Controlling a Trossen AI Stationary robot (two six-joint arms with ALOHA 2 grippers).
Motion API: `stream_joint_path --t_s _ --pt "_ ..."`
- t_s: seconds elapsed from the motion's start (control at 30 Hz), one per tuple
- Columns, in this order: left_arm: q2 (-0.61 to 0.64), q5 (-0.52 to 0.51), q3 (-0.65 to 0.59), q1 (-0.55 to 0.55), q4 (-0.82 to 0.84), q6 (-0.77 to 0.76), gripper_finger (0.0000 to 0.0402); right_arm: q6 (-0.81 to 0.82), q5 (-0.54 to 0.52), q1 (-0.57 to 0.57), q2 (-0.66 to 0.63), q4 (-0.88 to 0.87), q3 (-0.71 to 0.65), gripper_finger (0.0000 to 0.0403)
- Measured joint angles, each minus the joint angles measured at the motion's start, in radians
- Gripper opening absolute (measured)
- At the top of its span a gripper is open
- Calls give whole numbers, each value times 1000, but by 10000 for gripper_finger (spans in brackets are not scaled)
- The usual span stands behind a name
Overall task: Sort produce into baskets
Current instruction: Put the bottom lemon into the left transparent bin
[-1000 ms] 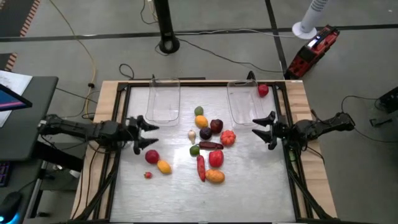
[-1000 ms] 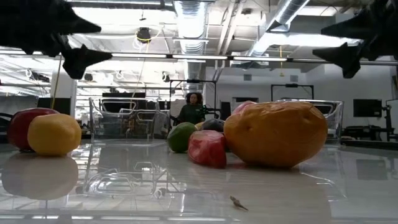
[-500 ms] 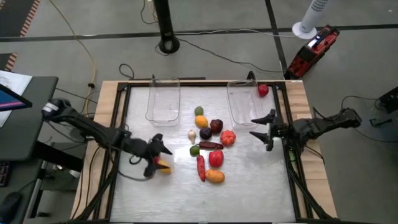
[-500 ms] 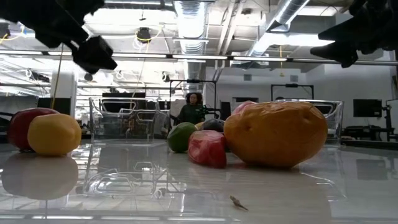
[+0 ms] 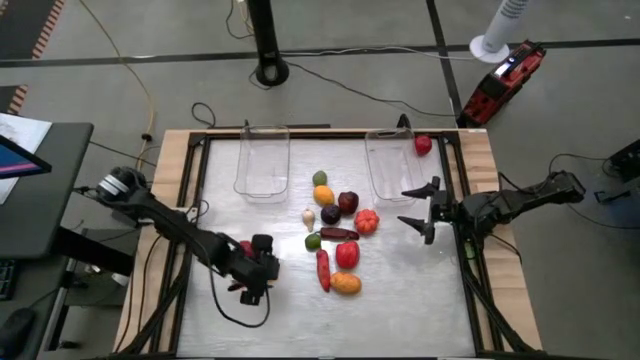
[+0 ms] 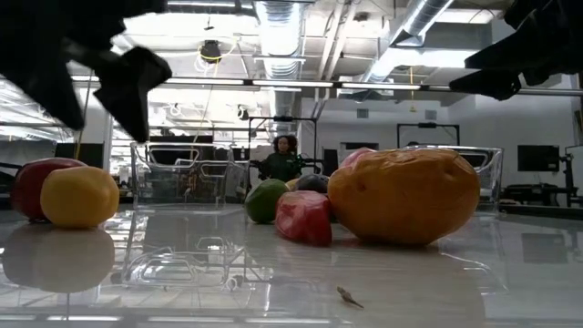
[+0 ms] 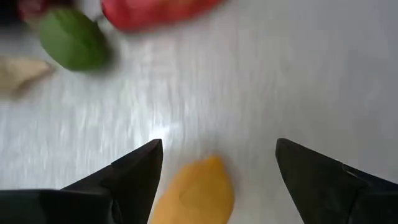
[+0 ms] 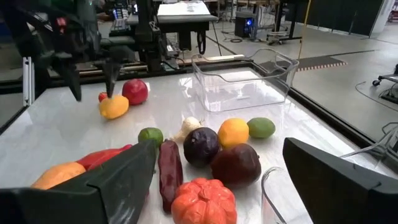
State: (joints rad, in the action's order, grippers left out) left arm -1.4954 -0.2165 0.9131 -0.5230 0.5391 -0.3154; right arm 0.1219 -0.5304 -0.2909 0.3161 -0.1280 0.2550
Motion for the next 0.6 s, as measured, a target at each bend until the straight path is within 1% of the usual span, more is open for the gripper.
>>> stream_joint_path --t_s 0.07,0.17,0.3,0.43,0.5,0.6 --pt "-42 0 16 -3 48 19 312 0 0 0 0 0 0 379" --pt "-91 0 26 -7 66 60 319 0 0 0 0 0 0 376" --pt "-143 7 27 -9 125 101 320 7 -1 0 0 0 0 374" --pt "-176 -29 27 -8 183 106 320 8 -2 0 0 0 0 373" --pt "-177 -35 27 -7 209 112 315 8 -2 0 0 0 0 373" --pt "-173 -43 27 1 221 113 290 9 -2 0 0 0 0 373"
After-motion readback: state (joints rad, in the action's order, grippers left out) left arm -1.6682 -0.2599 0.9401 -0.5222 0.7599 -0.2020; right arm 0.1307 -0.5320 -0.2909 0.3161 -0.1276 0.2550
